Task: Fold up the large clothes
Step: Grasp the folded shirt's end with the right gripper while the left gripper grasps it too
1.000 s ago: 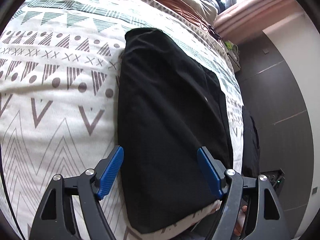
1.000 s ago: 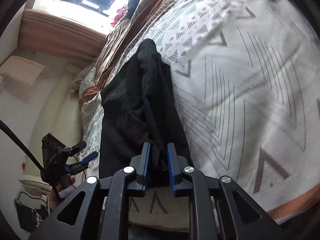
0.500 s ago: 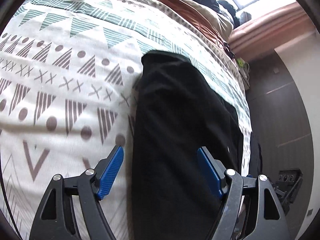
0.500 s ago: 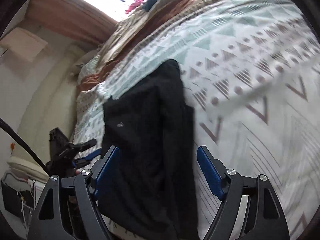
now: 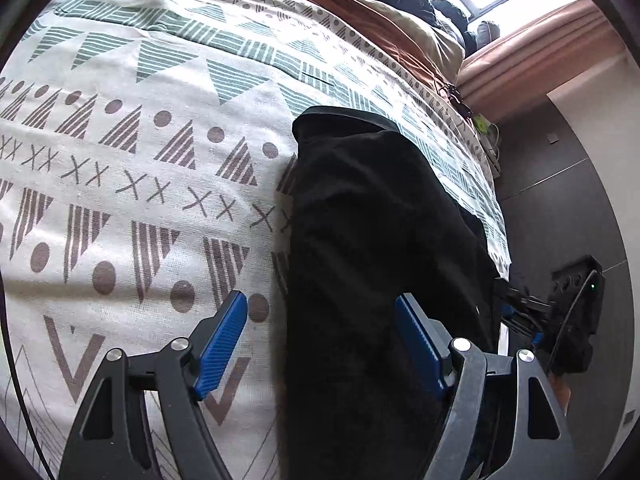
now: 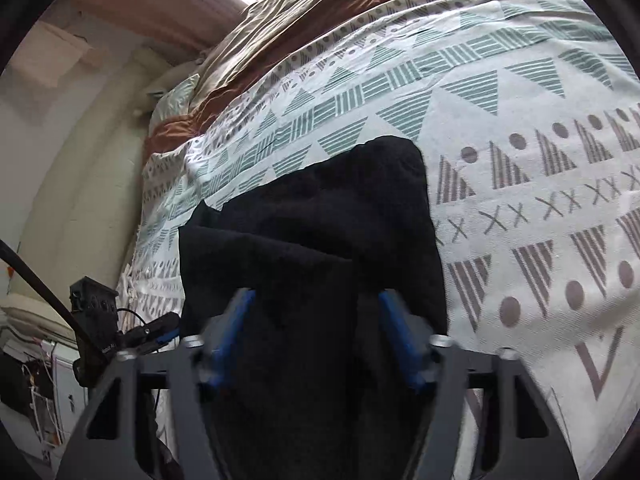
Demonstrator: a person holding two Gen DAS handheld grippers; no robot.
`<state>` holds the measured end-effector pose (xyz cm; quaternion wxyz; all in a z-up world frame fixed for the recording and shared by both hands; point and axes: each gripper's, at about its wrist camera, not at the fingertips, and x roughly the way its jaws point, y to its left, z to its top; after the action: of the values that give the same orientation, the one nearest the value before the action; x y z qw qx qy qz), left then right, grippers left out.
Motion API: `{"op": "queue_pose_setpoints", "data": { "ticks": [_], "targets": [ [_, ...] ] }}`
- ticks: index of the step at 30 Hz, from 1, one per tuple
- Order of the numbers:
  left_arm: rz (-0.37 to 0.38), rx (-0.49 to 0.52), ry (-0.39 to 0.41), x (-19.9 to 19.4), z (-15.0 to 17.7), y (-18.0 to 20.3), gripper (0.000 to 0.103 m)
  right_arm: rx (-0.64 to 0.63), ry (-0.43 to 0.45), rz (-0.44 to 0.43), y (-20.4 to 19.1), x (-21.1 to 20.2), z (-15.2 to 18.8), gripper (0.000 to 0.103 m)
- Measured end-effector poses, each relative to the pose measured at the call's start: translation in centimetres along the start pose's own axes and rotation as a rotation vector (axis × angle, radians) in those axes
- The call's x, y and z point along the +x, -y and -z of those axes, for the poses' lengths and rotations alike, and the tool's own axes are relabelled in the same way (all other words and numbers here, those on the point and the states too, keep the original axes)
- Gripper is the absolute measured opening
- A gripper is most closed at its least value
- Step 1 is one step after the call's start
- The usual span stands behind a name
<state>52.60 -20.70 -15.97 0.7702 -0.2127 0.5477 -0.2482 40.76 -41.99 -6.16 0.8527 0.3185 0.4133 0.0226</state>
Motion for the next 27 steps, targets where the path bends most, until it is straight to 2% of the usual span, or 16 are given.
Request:
{"op": "queue_pose_setpoints", "data": {
  "ticks": [1, 3, 10, 17, 22, 25, 27],
  "targets": [
    [0.0, 0.001, 0.001, 0.1, -0.2, 0.1, 0.077, -0.001, -0.009, -0.012, 0.0, 0.4, -0.3, 0.026],
    [-0.009, -0.003, 0.005, 0.0, -1.1, 0.4, 0.077, -0.012, -0.002, -0.012, -0.3, 0.6, -0.5, 0.002],
    [-0.037, 0.009, 0.043, 0.2, -4.4, 2.2, 0.077, -0.043, 0.085, 0.035, -0.8, -1.8, 0.8, 0.0],
    [-0.114, 0.061, -0.007, 4.1, -6.8, 4.2, 0.077, -0.007, 0.065, 0.053, 1.2, -1.9, 2.0, 0.0],
    [-0.177, 0.072, -0.018, 6.3, -7.5, 3.9, 0.077, 0.005, 0.056, 0.051, 2.4, -1.6, 2.1, 0.0],
    [-0.216, 0.101, -0.046, 7.9, -7.8, 4.0, 0.077, 0.02, 0.056, 0.047, 3.1, -1.2, 2.5, 0.0],
    [-0.218, 0.087, -0.069, 8.9, -8.0, 3.5, 0.077, 0.032, 0.055, 0.047, 3.6, -0.9, 2.6, 0.0]
  ]
}}
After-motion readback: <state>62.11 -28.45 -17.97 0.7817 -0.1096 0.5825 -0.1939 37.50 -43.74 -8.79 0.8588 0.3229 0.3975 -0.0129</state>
